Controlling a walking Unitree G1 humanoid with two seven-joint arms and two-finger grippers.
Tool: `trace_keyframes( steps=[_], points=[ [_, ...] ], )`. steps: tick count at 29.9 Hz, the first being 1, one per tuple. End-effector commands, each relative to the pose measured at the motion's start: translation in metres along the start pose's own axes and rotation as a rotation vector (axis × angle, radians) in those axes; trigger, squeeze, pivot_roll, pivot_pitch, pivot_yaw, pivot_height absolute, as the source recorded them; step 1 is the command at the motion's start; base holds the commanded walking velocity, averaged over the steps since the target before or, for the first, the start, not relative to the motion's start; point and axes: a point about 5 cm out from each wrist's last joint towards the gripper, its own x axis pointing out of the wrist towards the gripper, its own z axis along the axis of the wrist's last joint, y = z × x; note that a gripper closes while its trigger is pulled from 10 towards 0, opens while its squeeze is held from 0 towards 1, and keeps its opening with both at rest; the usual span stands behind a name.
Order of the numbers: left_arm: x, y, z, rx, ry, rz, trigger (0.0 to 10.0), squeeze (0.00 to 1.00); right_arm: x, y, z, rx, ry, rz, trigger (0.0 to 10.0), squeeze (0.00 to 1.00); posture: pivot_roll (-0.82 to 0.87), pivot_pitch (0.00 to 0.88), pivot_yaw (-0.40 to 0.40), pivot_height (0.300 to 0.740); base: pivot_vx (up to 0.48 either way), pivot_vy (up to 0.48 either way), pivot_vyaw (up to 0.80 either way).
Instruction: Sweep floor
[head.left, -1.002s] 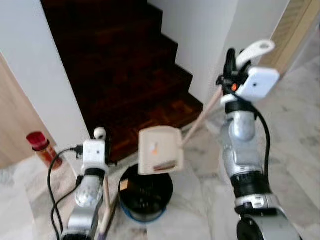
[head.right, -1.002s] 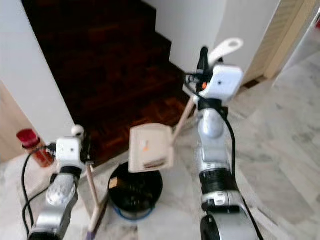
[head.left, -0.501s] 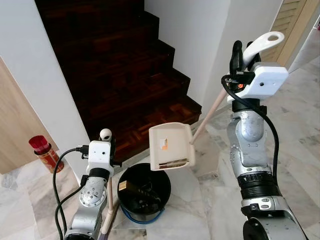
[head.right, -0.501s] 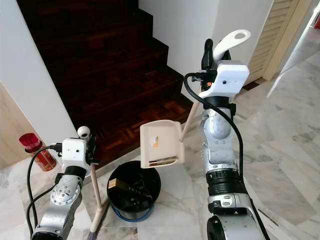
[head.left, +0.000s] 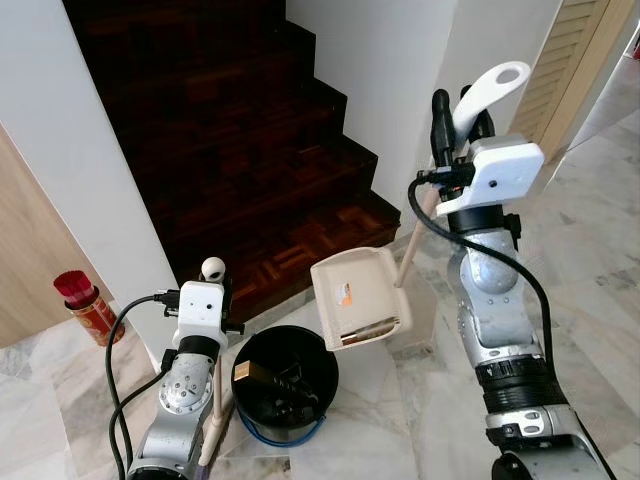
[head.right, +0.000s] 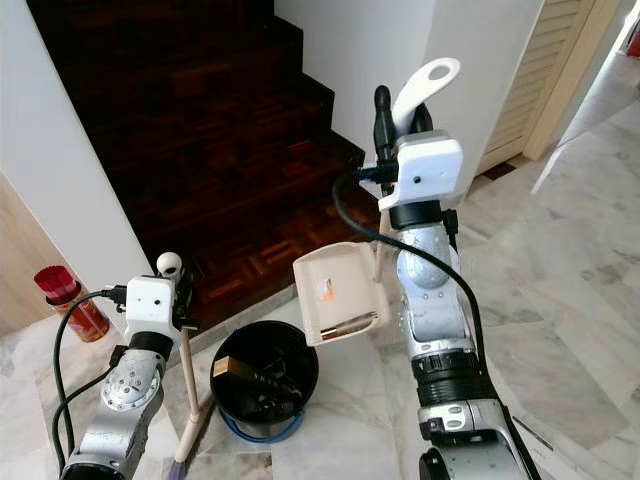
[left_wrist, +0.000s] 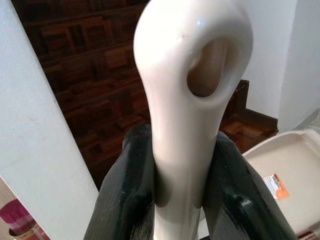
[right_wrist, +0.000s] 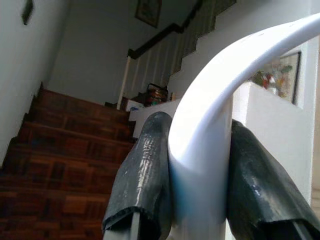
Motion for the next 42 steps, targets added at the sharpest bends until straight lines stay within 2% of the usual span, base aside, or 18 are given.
trace_keyframes(
  steps=[1,9,11,12,22,29,33,36,42],
  points=[
    [0.004,0.001,0.009,0.017,-0.054,-0.008,10.0,0.00,0.008,0.002,0.029,0.009,-0.130,0.014,10.0,0.00,0.08,0.000,-0.010,0.740,0.000,0.000,0.00],
    [0.005,0.000,0.010,0.024,-0.058,-0.012,10.0,0.00,0.002,0.011,0.039,0.066,-0.135,0.041,10.0,0.00,0.08,0.000,-0.012,0.740,0.000,0.000,0.00],
    [0.006,0.000,0.010,0.025,-0.058,-0.012,10.0,0.00,0.000,0.014,0.042,0.133,-0.127,0.019,10.0,0.00,0.08,0.000,-0.012,0.740,0.000,0.000,0.00],
    [0.006,0.000,0.010,0.025,-0.059,-0.012,10.0,0.00,0.000,0.015,0.045,0.135,-0.133,0.028,10.0,0.00,0.08,0.000,-0.012,0.740,0.000,0.000,0.00],
    [0.007,-0.001,0.011,0.027,-0.063,-0.012,10.0,0.00,-0.006,0.035,0.062,0.119,-0.182,0.137,10.0,0.00,0.08,0.000,-0.015,0.740,0.000,0.000,0.00],
    [0.007,-0.001,0.011,0.028,-0.064,-0.012,10.0,0.00,-0.013,0.042,0.058,0.098,-0.158,0.172,10.0,0.00,0.08,0.000,-0.015,0.740,0.000,0.000,0.00],
    [0.007,-0.001,0.011,0.028,-0.064,-0.013,10.0,0.00,-0.018,0.047,0.057,0.051,-0.162,0.206,10.0,0.00,0.07,0.000,-0.016,0.740,0.000,0.000,0.00],
    [0.007,-0.002,0.010,0.034,-0.066,-0.021,10.0,0.00,-0.025,0.059,0.060,-0.007,-0.192,0.277,10.0,0.00,0.07,0.000,-0.016,0.740,0.000,0.000,0.00],
    [0.007,-0.003,0.010,0.040,-0.068,-0.024,10.0,0.00,-0.029,0.070,0.066,0.055,-0.200,0.286,10.0,0.00,0.07,0.000,-0.018,0.740,0.000,0.000,0.00]
  ],
)
